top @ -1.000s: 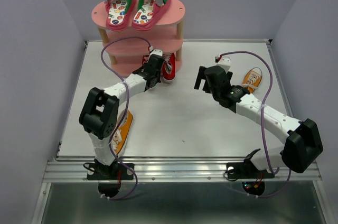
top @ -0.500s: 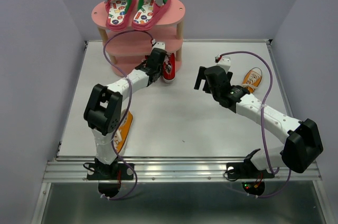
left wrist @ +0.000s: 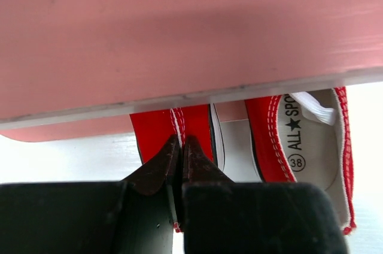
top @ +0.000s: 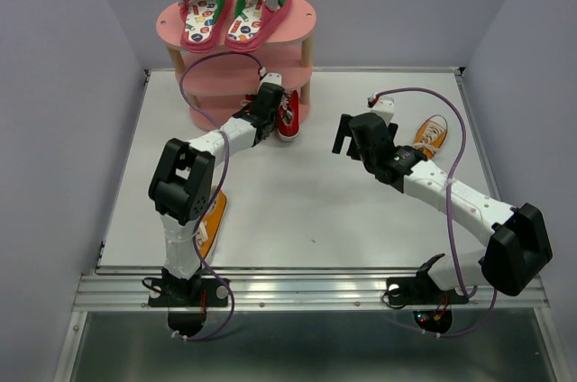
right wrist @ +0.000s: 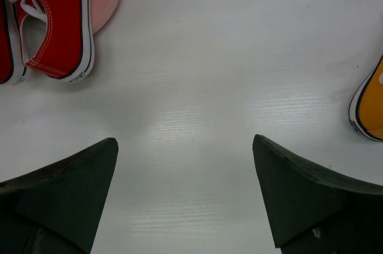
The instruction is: Place and organize the shoes onto the shoe shelf
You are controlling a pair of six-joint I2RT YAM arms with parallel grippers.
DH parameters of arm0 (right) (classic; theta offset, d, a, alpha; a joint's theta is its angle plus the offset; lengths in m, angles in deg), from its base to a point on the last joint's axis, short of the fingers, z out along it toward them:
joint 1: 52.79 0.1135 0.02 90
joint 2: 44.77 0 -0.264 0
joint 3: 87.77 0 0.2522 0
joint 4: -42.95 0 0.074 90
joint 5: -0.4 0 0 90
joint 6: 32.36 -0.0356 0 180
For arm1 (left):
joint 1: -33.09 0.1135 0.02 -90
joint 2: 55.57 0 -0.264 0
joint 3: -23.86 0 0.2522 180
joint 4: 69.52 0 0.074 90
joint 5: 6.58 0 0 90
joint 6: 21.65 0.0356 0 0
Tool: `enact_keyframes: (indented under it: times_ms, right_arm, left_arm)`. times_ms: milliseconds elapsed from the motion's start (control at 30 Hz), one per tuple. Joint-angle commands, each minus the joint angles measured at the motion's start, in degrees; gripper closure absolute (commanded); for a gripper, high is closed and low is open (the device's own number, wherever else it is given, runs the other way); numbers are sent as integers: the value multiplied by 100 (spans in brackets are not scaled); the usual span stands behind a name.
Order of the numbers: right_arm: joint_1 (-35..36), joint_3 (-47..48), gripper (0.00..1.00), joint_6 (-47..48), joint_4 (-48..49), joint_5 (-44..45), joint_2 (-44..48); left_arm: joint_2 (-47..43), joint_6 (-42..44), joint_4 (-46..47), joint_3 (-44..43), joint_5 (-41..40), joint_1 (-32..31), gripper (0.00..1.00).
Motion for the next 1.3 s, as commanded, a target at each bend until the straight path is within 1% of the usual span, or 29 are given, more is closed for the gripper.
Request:
enact_keyframes:
  times_ms: [0, 267, 533, 633, 667, 733, 767, 800, 833, 867, 967, 1000, 1100, 1167, 1267]
  right_arm:
    - [9, 259, 0, -64, 20, 139, 167]
    - [9, 259, 0, -108, 12, 77, 149]
    - [9, 268, 0, -117, 3, 86, 158]
    - [9, 285, 0, -108, -6, 60, 132]
    - [9, 303, 0, -117, -6, 59, 132]
    - [9, 320, 0, -108, -6, 51, 114]
    - [9, 329, 0, -108, 3, 33, 105]
    - [9, 346, 0, -99, -6, 33, 105]
    - [9, 355, 0, -108, -6, 24, 97]
    - [9, 355, 0, -108, -6, 24, 79]
    - [9, 355, 0, -117, -6, 24, 70]
    - [9, 347, 0, -126, -6, 33, 70]
    - [9, 320, 0, -152, -6, 15, 70]
    - [9, 311, 0, -169, -6, -2, 53]
    - [9, 311, 0, -170, -6, -11, 44]
  left_arm:
    - [-142, 185, 535, -420, -463, 52, 100]
    - [-125, 229, 571, -446, -587, 69, 100]
    - [236, 194, 579, -674, -569, 105, 100]
    - [394, 106, 352, -875, -604, 122, 100]
    - [455, 62, 281, -946, -630, 122, 92]
    - [464, 27, 210, -991, -630, 113, 82]
    - [438, 9, 193, -965, -630, 122, 75]
    - [377, -17, 193, -947, -622, 113, 60]
    - [333, -35, 184, -912, -613, 122, 56]
    - [237, -52, 166, -851, -604, 122, 49]
    - [61, -123, 140, -675, -578, 122, 47]
    - [-79, -140, 131, -614, -578, 122, 43]
    - [-308, -228, 122, -350, -578, 113, 43]
    - [-659, -342, 96, -114, -517, 105, 43]
    - [-941, -439, 35, 194, -472, 61, 43]
